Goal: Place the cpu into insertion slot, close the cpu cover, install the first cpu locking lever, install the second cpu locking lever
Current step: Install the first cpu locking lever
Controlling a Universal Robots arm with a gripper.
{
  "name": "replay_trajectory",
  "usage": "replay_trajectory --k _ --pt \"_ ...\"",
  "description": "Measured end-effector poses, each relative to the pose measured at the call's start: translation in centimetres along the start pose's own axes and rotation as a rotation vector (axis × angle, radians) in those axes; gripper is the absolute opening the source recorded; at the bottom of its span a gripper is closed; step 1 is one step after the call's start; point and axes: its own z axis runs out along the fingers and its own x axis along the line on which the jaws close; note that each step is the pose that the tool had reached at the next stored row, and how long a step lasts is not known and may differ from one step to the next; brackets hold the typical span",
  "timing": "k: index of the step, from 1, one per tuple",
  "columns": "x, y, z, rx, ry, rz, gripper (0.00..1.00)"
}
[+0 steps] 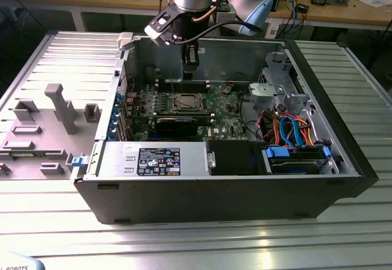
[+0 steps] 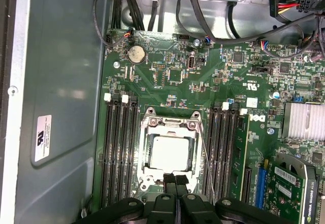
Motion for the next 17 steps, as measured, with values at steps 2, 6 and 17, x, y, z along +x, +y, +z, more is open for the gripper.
replay_trajectory --k 2,6,17 --pt "0.00 0.00 0.00 0.0000 0.0000 -0.001 0.11" --pt "0.00 0.00 0.00 -0.0001 -0.0001 -0.014 0.11" --pt "0.00 0.00 0.00 -0.0011 -0.0013 -0.145 0.11"
